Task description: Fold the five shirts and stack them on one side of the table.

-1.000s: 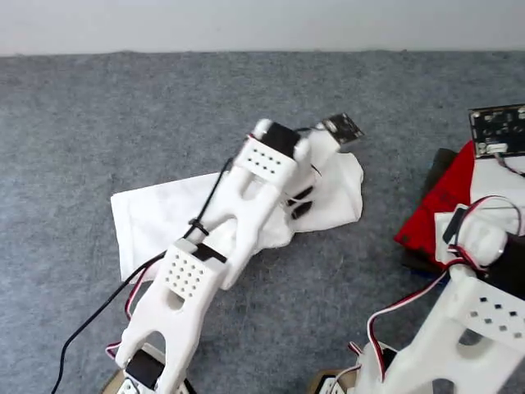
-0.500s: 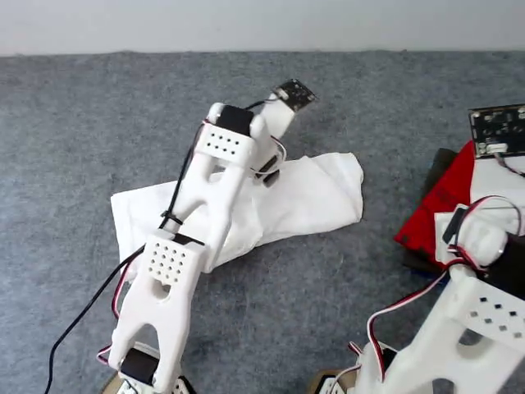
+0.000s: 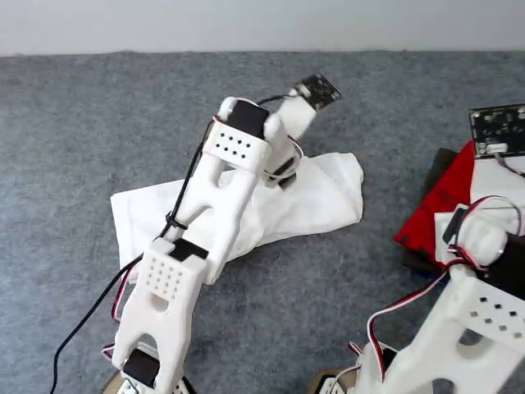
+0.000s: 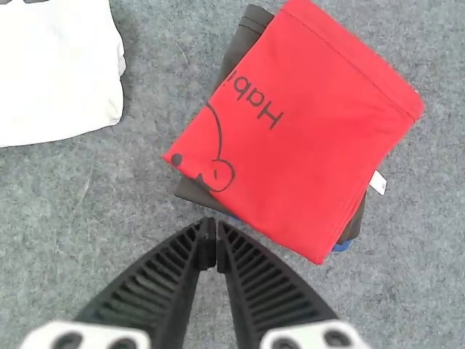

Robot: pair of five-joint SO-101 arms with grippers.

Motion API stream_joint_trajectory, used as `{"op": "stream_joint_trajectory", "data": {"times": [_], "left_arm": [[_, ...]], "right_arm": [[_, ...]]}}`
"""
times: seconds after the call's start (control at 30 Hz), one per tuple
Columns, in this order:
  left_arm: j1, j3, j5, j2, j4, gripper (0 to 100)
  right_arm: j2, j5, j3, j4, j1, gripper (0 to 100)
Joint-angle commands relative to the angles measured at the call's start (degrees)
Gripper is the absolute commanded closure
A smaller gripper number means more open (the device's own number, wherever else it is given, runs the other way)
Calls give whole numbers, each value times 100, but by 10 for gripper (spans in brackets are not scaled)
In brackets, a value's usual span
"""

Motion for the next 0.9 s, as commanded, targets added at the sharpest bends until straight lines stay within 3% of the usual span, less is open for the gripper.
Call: {"op": "stream_joint_trajectory", "data": {"times": [0.0, 0.23, 0.53, 0.87], "left_arm": [[0, 936, 9, -580, 53, 826], [-448, 1815, 0, -53, -360, 827], [-343, 1824, 9, 492, 62, 887], [35, 1807, 290, -905, 105, 850]], "right_arm": [[-31, 53, -18, 233, 48, 990], [-84, 53, 510, 224, 48, 990], [-84, 62, 589, 215, 48, 990], [-31, 62, 598, -242, 48, 990]]}}
